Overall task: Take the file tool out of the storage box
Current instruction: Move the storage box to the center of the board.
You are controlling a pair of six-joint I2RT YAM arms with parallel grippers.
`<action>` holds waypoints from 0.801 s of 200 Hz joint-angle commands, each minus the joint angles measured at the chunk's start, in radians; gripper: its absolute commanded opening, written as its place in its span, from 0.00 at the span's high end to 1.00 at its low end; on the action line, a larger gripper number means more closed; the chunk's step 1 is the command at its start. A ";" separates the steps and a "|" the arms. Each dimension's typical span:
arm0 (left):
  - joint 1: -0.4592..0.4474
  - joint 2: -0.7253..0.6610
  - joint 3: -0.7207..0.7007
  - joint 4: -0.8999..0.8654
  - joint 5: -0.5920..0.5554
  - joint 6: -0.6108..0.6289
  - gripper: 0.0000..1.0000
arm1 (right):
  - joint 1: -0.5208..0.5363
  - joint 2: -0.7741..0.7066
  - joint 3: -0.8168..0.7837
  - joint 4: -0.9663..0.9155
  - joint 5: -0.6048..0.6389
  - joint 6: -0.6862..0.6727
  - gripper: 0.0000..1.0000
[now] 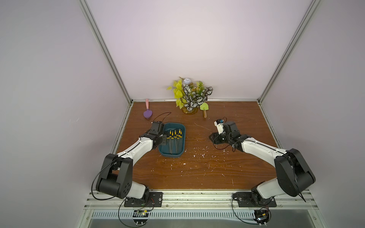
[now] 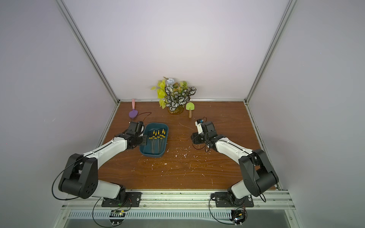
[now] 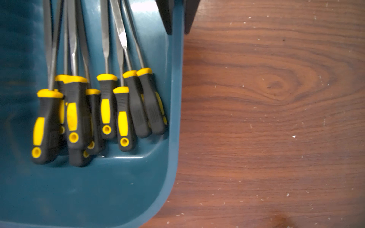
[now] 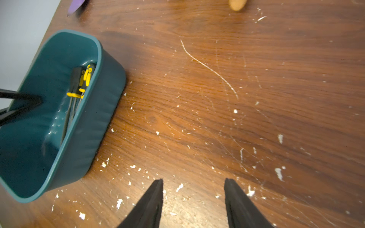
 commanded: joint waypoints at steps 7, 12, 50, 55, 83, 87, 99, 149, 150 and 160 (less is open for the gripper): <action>0.089 -0.005 0.033 -0.051 -0.027 0.055 1.00 | 0.022 0.017 0.052 0.039 -0.002 0.015 0.45; 0.097 -0.006 0.040 -0.055 -0.023 0.065 1.00 | 0.025 0.018 0.053 0.041 -0.002 0.015 0.45; 0.112 0.018 0.084 -0.075 -0.006 0.095 0.68 | 0.036 0.046 0.074 0.043 -0.007 0.015 0.45; 0.112 0.023 0.086 -0.075 -0.003 0.095 0.62 | 0.038 0.050 0.078 0.040 -0.007 0.013 0.44; 0.114 0.018 0.091 -0.074 -0.022 0.090 0.31 | 0.044 0.047 0.092 0.034 -0.001 0.012 0.44; 0.114 0.013 0.092 -0.075 -0.026 0.090 0.30 | 0.044 0.045 0.091 0.034 0.000 0.011 0.44; 0.114 -0.006 0.106 -0.080 -0.029 0.081 0.28 | 0.045 0.040 0.091 0.035 0.006 0.010 0.44; 0.089 -0.066 0.181 -0.023 0.200 -0.082 0.29 | 0.045 0.055 0.091 0.049 0.004 0.024 0.44; 0.088 -0.065 0.180 -0.020 0.202 -0.086 0.29 | 0.045 0.055 0.091 0.048 0.004 0.025 0.44; 0.070 -0.050 0.174 0.009 0.212 -0.111 0.30 | 0.047 0.057 0.089 0.057 -0.001 0.030 0.44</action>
